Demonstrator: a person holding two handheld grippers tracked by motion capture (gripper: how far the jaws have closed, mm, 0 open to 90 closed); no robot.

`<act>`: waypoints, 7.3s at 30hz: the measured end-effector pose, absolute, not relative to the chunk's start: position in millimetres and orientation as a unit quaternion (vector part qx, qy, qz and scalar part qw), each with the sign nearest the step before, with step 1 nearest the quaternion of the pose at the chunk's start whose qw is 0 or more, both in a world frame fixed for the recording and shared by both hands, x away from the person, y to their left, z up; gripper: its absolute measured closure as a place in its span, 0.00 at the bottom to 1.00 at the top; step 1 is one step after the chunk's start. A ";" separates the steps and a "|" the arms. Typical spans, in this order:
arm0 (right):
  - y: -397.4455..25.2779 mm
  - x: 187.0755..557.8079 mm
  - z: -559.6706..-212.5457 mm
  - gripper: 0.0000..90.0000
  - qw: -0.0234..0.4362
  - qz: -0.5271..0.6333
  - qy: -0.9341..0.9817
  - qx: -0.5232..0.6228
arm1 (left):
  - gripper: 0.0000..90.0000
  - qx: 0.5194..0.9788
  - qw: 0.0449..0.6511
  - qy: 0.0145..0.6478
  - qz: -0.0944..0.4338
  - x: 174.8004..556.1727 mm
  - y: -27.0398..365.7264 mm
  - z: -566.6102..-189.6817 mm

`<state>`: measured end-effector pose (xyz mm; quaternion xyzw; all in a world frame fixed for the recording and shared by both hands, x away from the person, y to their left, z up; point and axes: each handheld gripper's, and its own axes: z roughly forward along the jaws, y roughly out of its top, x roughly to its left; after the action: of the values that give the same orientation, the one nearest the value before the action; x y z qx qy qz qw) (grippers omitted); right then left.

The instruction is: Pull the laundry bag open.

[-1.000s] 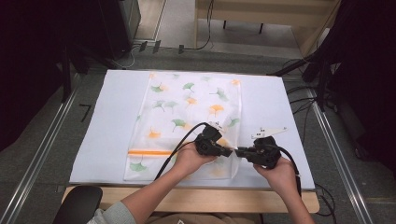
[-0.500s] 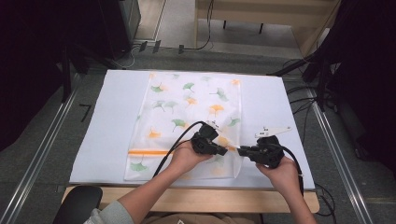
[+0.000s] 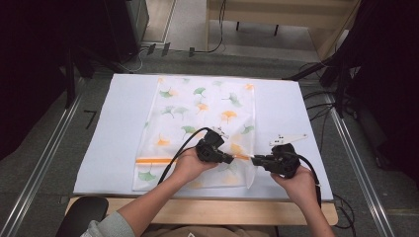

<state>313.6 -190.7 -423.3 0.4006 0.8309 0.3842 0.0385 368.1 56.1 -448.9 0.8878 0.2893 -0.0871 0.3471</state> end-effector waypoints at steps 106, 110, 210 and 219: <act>-196.0 325.2 -430.6 0.94 0.022 0.359 0.843 0.401 | 1.00 0.871 0.324 0.357 -0.094 363.0 178.5 -433.1; -195.1 325.4 -430.9 0.94 0.021 0.357 0.843 0.401 | 1.00 0.868 0.323 0.365 -0.092 362.0 186.7 -432.8; -197.6 328.9 -433.6 0.94 0.017 0.347 0.845 0.406 | 1.00 0.844 0.320 0.420 -0.092 356.6 266.6 -429.3; -198.4 329.5 -434.1 0.94 0.017 0.347 0.846 0.405 | 1.00 0.848 0.315 0.416 -0.088 356.4 265.8 -429.4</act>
<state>329.5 -198.4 -434.1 0.4052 0.8458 0.3467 0.0172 356.4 265.8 -429.4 0.8484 0.4164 -0.0875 0.3149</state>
